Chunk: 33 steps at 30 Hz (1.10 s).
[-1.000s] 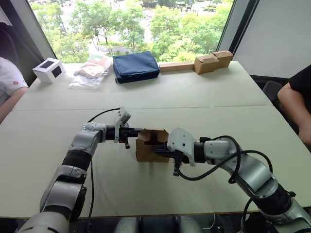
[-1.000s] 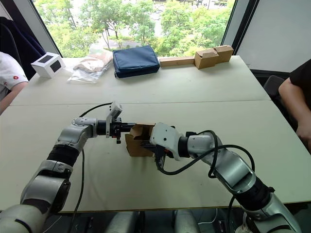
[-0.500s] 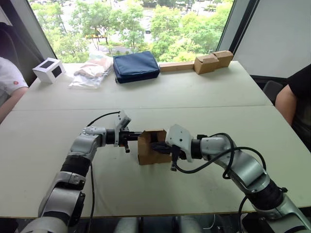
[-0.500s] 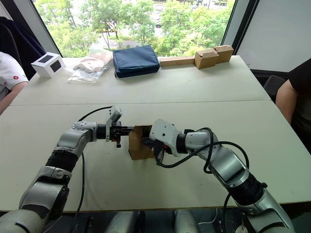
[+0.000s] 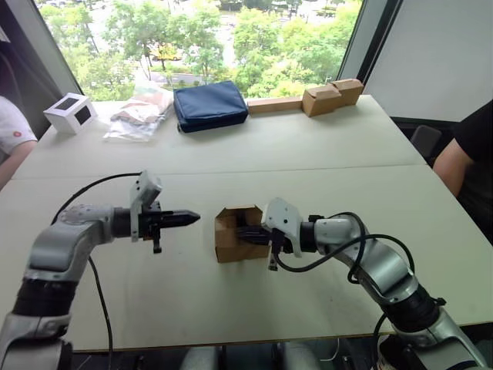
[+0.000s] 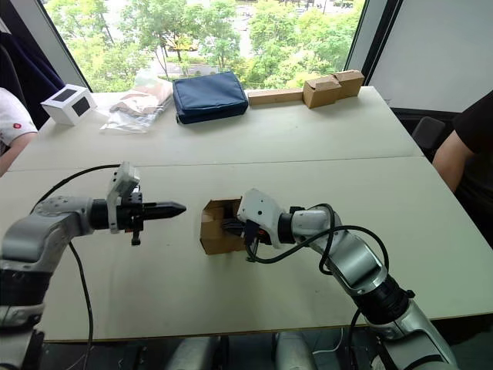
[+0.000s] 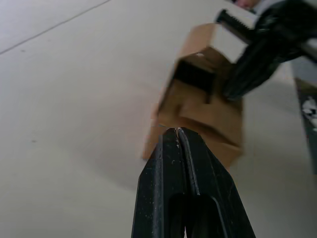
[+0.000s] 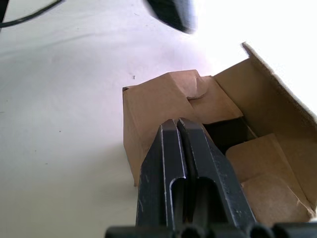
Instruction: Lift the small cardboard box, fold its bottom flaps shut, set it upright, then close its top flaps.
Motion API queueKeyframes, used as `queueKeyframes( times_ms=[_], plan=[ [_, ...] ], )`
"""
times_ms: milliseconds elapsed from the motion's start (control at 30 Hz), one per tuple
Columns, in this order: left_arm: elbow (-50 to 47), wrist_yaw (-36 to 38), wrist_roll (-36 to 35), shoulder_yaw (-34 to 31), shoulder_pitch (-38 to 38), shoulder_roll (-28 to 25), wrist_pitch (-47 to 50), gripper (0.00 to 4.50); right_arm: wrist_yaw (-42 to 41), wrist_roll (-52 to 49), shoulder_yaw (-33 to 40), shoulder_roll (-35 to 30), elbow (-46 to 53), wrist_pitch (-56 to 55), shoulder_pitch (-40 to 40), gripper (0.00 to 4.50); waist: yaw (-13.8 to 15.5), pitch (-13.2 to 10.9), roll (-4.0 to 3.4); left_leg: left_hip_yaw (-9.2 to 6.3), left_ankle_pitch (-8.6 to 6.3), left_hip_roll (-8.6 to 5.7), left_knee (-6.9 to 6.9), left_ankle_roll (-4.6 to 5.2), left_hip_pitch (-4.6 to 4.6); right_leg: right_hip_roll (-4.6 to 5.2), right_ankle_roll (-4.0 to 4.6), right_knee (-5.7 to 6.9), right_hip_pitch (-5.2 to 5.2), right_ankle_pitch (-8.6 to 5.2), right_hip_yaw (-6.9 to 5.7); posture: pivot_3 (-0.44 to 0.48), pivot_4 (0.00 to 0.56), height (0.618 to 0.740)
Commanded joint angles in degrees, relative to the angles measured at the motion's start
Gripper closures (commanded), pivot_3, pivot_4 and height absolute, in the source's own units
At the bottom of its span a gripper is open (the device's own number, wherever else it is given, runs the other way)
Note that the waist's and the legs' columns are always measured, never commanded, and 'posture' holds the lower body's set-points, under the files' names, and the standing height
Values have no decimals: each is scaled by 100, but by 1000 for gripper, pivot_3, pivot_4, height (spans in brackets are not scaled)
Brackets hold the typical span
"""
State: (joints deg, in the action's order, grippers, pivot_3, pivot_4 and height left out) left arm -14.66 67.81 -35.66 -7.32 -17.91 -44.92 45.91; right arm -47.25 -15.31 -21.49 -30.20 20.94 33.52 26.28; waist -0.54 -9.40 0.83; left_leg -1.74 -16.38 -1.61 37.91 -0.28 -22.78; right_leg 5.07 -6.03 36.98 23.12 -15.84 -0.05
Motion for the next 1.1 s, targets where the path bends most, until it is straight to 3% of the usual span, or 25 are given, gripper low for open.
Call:
queueKeyframes(
  times_ms=[33,400,800,933,1100],
  plan=[
    [-892,-329,-570,-205,202,-39,450,4487,-35,9,102,91,-25,-191,44,4500,14,0,0,0,0,-1,0,0,2,3,0,0,-2,0,0,0,150,737],
    [-884,-1131,-84,502,445,495,-133,4487,-161,46,143,110,-171,-277,113,4500,-5,0,-2,2,1,-3,-5,-3,4,-1,2,-2,0,0,-2,0,150,737],
    [-523,-1113,217,894,480,577,-616,4487,-215,-492,696,217,131,5,314,4500,-9,0,-2,2,1,-3,-5,-3,4,-1,2,-2,1,0,-1,0,150,737],
    [-480,-1146,211,896,467,592,-658,4487,87,-1586,1571,706,-60,798,789,4500,-14,-1,-3,2,1,-3,-5,-3,4,-1,2,-2,1,0,-1,0,150,737],
    [-468,-1169,201,893,493,594,-692,4487,399,-1060,1376,667,-525,679,1029,4500,-4,0,-4,0,1,-3,-10,-3,5,3,3,-3,1,0,-2,0,150,737]
  ],
)
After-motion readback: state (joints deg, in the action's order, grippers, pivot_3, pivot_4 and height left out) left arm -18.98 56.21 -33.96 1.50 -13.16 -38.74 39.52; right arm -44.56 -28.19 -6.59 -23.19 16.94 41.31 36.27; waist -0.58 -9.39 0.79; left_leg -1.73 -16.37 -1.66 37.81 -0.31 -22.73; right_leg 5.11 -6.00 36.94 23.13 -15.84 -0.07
